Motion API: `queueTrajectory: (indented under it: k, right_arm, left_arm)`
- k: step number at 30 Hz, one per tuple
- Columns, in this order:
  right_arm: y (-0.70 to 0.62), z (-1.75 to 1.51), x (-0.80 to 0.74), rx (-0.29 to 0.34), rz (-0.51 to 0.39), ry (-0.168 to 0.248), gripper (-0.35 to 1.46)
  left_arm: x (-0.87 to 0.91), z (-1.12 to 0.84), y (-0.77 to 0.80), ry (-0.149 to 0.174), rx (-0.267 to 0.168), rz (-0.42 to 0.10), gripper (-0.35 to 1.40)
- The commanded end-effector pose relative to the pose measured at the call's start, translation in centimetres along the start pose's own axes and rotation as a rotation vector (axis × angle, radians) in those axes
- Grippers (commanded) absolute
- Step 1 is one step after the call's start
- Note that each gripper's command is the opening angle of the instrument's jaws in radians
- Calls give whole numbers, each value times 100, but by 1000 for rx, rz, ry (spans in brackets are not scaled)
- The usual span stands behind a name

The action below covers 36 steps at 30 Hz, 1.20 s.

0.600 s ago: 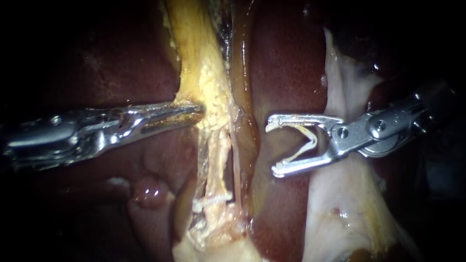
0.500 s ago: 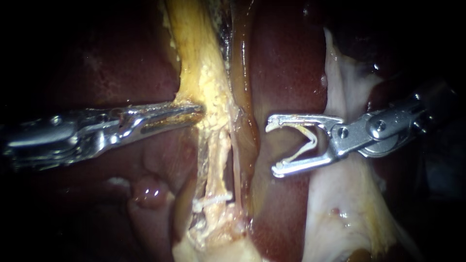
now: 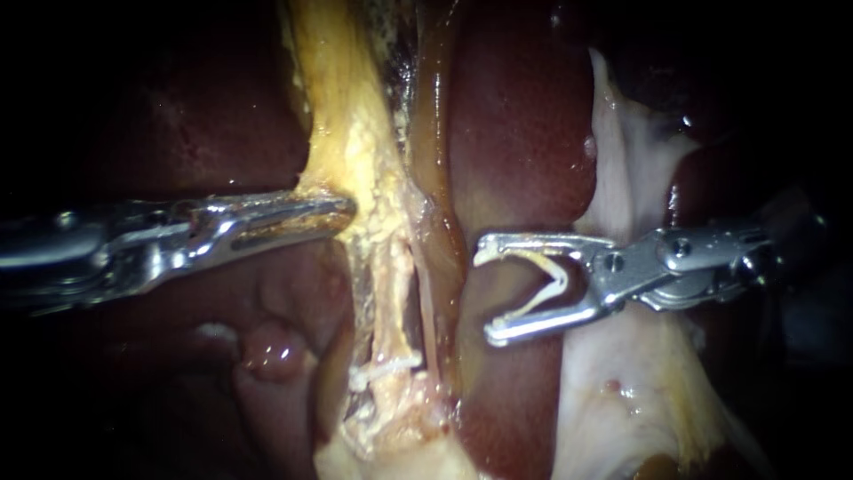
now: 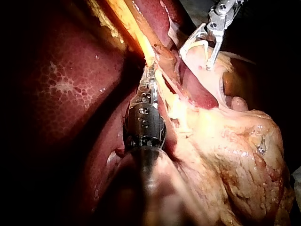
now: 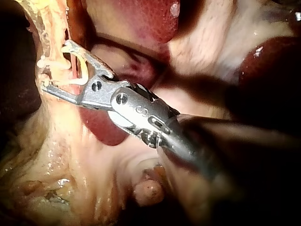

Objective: Clipping second clip left tube

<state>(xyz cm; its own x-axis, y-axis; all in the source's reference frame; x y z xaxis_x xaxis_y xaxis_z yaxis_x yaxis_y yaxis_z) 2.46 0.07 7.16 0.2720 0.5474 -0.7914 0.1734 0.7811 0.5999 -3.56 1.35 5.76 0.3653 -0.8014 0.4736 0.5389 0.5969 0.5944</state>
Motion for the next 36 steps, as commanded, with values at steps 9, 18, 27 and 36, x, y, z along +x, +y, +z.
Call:
queueTrajectory:
  k: [9,18,27,36]
  right_arm:
    - [14,41,-25,13,54,-60,56]
    - [29,62,-37,25,64,-72,55]
    - [32,89,-41,71,63,-79,55]
    - [29,101,-36,154,46,-46,53]
  left_arm:
    - [-16,-28,-13,-32,-6,12,-35]
    - [-21,-38,-27,-41,-7,19,-35]
    - [-21,-39,-28,-43,-7,18,-35]
    - [-21,-38,-26,-43,-6,19,-35]
